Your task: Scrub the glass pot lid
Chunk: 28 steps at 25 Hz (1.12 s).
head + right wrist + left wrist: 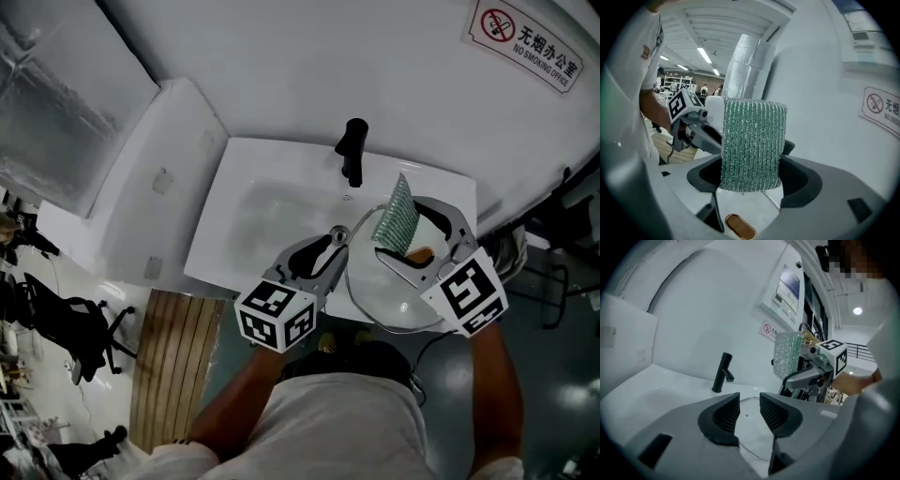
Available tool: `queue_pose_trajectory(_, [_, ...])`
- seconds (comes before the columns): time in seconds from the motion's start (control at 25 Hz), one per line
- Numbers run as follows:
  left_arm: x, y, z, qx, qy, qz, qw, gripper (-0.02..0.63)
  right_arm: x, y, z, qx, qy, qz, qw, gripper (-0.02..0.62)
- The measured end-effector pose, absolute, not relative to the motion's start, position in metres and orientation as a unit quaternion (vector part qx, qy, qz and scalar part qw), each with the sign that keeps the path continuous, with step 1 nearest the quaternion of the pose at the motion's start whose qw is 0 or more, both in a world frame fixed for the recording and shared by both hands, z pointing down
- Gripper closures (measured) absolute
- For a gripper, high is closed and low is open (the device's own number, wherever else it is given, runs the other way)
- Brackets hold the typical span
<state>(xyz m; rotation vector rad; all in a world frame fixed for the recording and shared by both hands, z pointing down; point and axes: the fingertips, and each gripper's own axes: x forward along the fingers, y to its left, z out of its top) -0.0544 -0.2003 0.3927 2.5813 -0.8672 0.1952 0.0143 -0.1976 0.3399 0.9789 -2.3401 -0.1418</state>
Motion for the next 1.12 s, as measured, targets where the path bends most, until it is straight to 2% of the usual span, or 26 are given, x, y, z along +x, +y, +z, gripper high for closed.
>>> queue_pose_trajectory(0.28, [-0.042, -0.196, 0.43, 0.9, -0.312, 0.129, 0.275, 0.415, 0.002, -0.211, 0.385, 0.26, -0.871, -0.086, 0.408, 0.247])
queue_pose_trajectory(0.6, [-0.032, -0.178, 0.476, 0.859, -0.312, 0.191, 0.357, 0.382, -0.004, -0.209, 0.442, 0.127, -0.839, -0.093, 0.521, 0.247])
queue_pose_trajectory(1.12, [-0.022, -0.158, 0.514, 0.828, -0.309, 0.244, 0.399, 0.376, -0.014, -0.197, 0.491, -0.003, -0.806, -0.099, 0.583, 0.247])
